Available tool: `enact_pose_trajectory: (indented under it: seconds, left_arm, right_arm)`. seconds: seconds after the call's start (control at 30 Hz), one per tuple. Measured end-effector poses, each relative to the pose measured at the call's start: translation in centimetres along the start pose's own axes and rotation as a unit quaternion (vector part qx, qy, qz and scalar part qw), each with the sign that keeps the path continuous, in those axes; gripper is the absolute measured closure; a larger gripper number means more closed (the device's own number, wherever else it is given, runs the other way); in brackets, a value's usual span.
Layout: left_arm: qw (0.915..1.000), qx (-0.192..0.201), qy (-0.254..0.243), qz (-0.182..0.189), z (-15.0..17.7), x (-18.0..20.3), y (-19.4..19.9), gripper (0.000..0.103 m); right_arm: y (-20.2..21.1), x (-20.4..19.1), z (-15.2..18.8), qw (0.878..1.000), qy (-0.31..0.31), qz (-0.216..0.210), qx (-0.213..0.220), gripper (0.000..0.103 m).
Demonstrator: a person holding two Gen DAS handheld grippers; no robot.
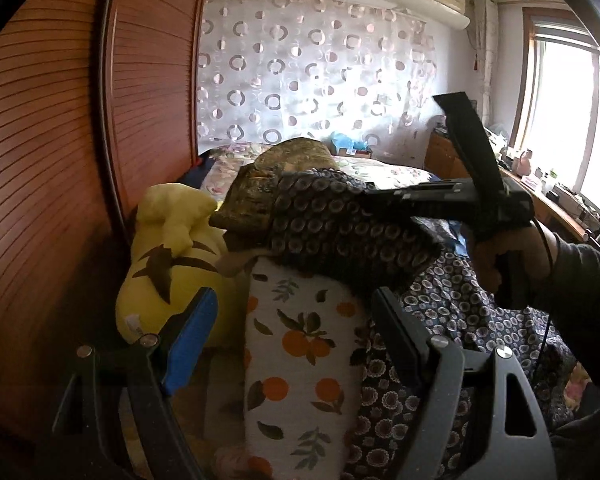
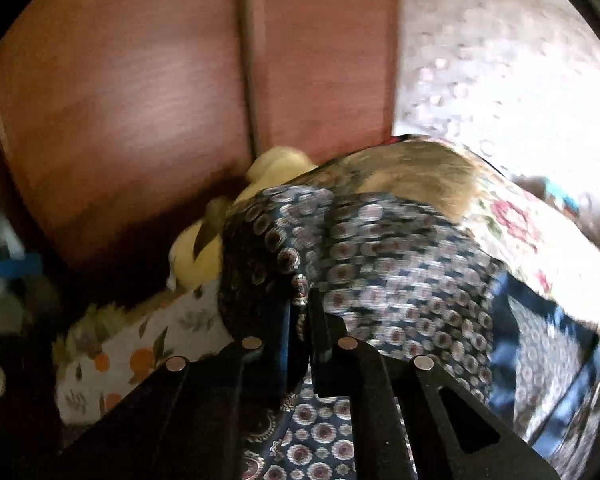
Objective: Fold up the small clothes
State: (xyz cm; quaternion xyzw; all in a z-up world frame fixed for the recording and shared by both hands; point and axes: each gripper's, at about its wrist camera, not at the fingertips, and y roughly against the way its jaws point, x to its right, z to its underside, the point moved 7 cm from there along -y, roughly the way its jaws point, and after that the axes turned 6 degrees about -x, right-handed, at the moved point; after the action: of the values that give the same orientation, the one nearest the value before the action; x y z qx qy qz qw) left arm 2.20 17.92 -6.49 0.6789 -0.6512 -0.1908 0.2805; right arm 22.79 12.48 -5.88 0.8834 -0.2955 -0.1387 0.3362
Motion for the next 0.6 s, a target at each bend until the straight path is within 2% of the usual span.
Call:
enact_pose_trajectory:
  seconds: [0.07, 0.13, 0.23, 0.27, 0.33, 0.4, 0.5, 0.6]
  left_arm:
    - [1.0000, 0.001, -0.006, 0.004, -0.1, 0.5, 0.0, 0.023]
    - [0.9999, 0.001, -0.010, 0.006, -0.2, 0.9, -0.1, 0.023]
    - [0.9999, 0.001, -0.014, 0.008, -0.4, 1.4, -0.3, 0.023]
    - [0.9999, 0.002, -0.015, 0.008, -0.4, 1.4, -0.3, 0.023]
    - [0.9998, 0.001, -0.017, 0.010, -0.4, 1.6, -0.3, 0.023]
    - [0.9998, 0.001, -0.019, 0.009, -0.3, 1.9, -0.2, 0.023]
    - [0.9998, 0.000, -0.021, 0.007, -0.3, 1.9, 0.0, 0.023]
    - [0.9998, 0.002, -0.018, 0.005, -0.1, 1.5, 0.3, 0.023]
  right_arm:
    - [0.5, 2.3, 0.8, 0.999, -0.034, 0.033, 0.003, 0.095]
    - [0.6, 4.4, 2.0, 0.996, -0.046, 0.077, -0.009, 0.086]
    - [0.7, 5.6, 3.0, 0.995, -0.053, 0.085, -0.019, 0.081]
    - [0.9, 5.4, 3.1, 0.995, -0.051, 0.079, -0.016, 0.078]
    - [1.4, 4.0, 2.8, 0.998, -0.042, 0.053, -0.002, 0.061]
    - [1.8, 2.2, 2.4, 0.999, -0.025, 0.026, 0.012, 0.052]
    - [2.4, -1.4, 2.5, 1.000, 0.014, -0.017, 0.017, 0.048]
    - [1.3, -4.1, 3.4, 0.998, 0.050, -0.033, 0.002, 0.041]
